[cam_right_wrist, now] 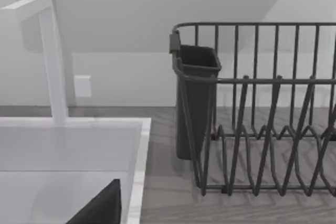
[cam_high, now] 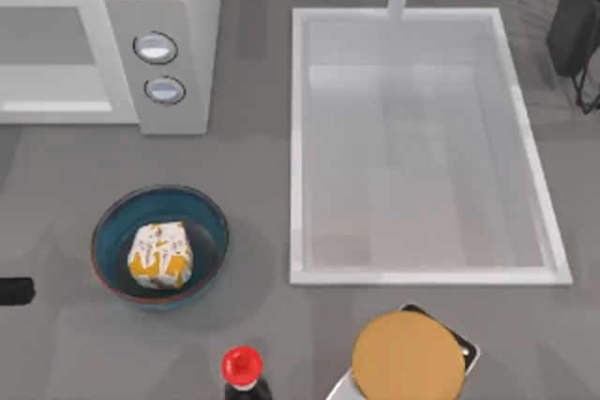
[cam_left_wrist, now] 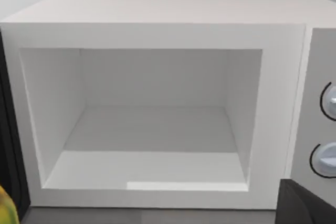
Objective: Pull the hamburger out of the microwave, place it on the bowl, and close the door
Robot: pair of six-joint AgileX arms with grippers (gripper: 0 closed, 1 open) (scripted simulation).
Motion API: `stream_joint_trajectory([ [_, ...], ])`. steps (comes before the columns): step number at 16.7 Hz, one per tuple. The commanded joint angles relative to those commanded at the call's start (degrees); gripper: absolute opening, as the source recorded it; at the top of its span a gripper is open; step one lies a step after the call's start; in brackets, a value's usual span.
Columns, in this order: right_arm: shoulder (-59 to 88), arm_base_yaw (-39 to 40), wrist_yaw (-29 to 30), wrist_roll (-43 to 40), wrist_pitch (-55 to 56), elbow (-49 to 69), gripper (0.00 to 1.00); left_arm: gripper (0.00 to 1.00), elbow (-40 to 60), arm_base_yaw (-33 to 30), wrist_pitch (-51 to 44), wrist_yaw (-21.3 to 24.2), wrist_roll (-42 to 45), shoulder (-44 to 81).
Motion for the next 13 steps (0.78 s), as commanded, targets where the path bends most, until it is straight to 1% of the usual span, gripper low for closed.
stream_joint_trajectory([
  [5,0.0,0.0,0.0,0.0,0.0,0.0,1.0,0.0,2.67,-7.61,5.39,-7.59,0.13,8.05],
  [7,0.0,0.0,0.0,0.0,0.0,0.0,1.0,0.0,3.36,-9.57,6.79,-9.55,0.16,10.13],
  [13,0.0,0.0,0.0,0.0,0.0,0.0,1.0,0.0,3.12,-9.62,7.06,-9.63,0.13,10.31],
])
